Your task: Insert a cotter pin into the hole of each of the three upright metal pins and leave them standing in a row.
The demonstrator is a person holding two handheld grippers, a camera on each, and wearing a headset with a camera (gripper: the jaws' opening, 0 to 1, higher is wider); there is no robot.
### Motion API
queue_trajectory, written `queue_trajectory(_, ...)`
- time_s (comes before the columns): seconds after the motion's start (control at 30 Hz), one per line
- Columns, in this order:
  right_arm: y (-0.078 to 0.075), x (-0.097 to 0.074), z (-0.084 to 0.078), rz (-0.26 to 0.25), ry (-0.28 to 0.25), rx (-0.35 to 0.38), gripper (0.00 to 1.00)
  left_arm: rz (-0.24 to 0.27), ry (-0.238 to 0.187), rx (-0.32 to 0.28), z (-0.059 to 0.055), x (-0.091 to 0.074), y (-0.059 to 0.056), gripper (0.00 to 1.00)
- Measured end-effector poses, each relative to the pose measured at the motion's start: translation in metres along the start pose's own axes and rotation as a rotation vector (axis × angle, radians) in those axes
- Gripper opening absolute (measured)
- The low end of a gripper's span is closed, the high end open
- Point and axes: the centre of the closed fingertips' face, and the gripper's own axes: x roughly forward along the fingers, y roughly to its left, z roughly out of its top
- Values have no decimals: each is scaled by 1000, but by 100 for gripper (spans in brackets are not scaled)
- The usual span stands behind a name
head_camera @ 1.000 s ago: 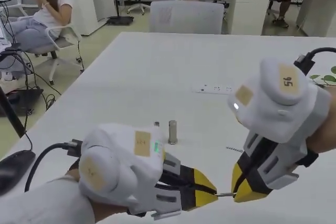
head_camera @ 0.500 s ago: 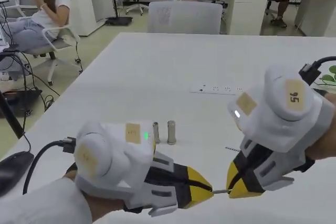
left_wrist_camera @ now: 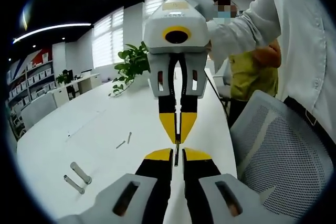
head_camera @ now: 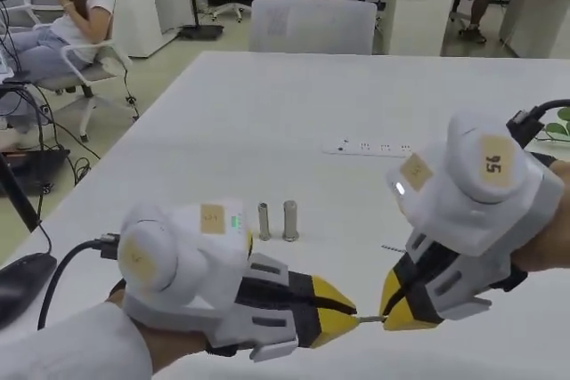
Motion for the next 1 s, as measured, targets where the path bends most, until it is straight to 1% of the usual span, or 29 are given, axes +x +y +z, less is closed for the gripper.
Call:
queue_trajectory(0.13, -2, -1, 0, -9, -6, 16, 3, -3, 2, -7, -3, 0, 0, 9)
queue_trajectory(0.2, -2, -1, -2, -12, -7, 27, 3, 5, -1, -14, -5, -1, 2, 11)
queue_trajectory(0.37, -3, 0, -7, -23, -8, 55, 3, 30, -11, -51, -15, -7, 11, 12)
queue_trajectory(0.5, -3, 1, -11, -32, -9, 78, 3, 50, -11, -65, -24, -12, 17, 12)
queue_trajectory(0.63, -3, 2, -15, -36, -8, 98, 4, 74, -13, -83, -34, -19, 26, 14)
queue_trajectory(0.77, -3, 3, -18, -38, -4, 117, 4, 104, -10, -94, -44, -25, 38, 17)
queue_trajectory(0.83, -3, 4, -20, -39, -3, 126, 4, 122, 1, -86, -50, -27, 45, 19)
queue_trajectory(0.9, -3, 4, -21, -39, -3, 134, 4, 126, 5, -86, -54, -28, 50, 23)
queue_trajectory(1.0, -3, 5, -24, -39, 0, 150, 4, 132, 15, -80, -60, -29, 58, 24)
